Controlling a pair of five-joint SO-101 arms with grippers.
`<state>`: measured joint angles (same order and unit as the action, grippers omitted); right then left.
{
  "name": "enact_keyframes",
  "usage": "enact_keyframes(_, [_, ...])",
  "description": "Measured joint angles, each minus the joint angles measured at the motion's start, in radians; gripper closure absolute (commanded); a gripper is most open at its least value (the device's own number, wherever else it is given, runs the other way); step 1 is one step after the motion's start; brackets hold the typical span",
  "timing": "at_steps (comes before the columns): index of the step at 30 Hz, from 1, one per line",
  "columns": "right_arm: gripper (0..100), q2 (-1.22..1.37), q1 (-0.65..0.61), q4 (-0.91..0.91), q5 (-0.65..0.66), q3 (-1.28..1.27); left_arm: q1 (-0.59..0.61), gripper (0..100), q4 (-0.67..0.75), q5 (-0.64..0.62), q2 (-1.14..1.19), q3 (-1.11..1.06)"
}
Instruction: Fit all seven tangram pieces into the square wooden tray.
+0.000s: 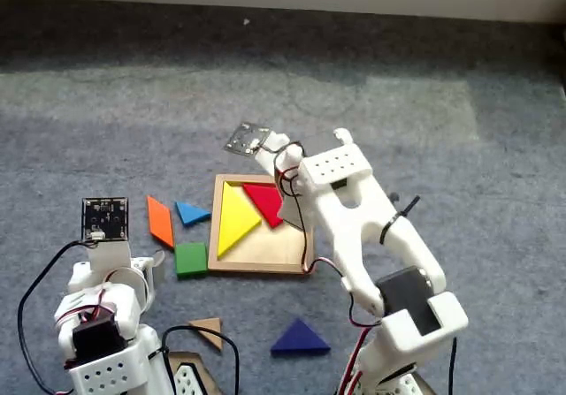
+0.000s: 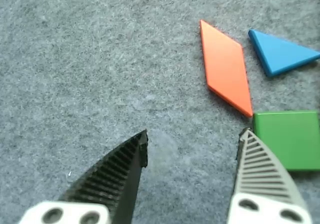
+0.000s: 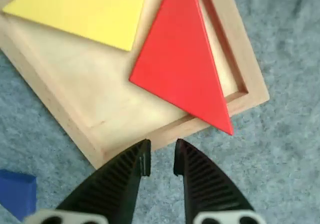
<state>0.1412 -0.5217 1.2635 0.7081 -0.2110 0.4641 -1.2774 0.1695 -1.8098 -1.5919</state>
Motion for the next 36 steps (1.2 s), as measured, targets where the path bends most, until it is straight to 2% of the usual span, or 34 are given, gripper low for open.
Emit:
enact_keyframes(5, [91.7, 0.132, 0.002, -0.150, -0.081, 0.020, 0.000, 71, 0.000, 0.000, 0.000, 0.000])
enact_keyframes(10, [91.7, 0.155, -0.002, -0.272, -0.196, 0.025, 0.000, 71, 0.000, 0.000, 0.000, 0.000])
enact_keyframes(14, [92.0, 0.155, -0.002, -0.296, -0.252, 0.025, 0.000, 71, 0.000, 0.000, 0.000, 0.000])
enact_keyframes(20, [92.1, 0.153, -0.021, -0.279, -0.264, 0.025, 0.000, 71, 0.000, 0.000, 0.000, 0.000])
enact_keyframes(25, [92.1, -0.008, -0.031, -0.227, -0.272, 0.025, 0.000, 71, 0.000, 0.000, 0.000, 0.000])
enact_keyframes(28, [92.1, -0.152, -0.008, -0.212, -0.330, -0.014, 0.000, 71, 0.000, 0.000, 0.000, 0.000])
enact_keyframes(32, [92.1, -0.342, 0.095, -0.204, -0.422, -0.120, 0.000, 71, 0.000, 0.000, 0.000, 0.000])
enact_keyframes(36, [92.1, -0.522, 0.201, -0.201, -0.436, -0.302, 0.000, 71, 0.000, 0.000, 0.000, 0.000])
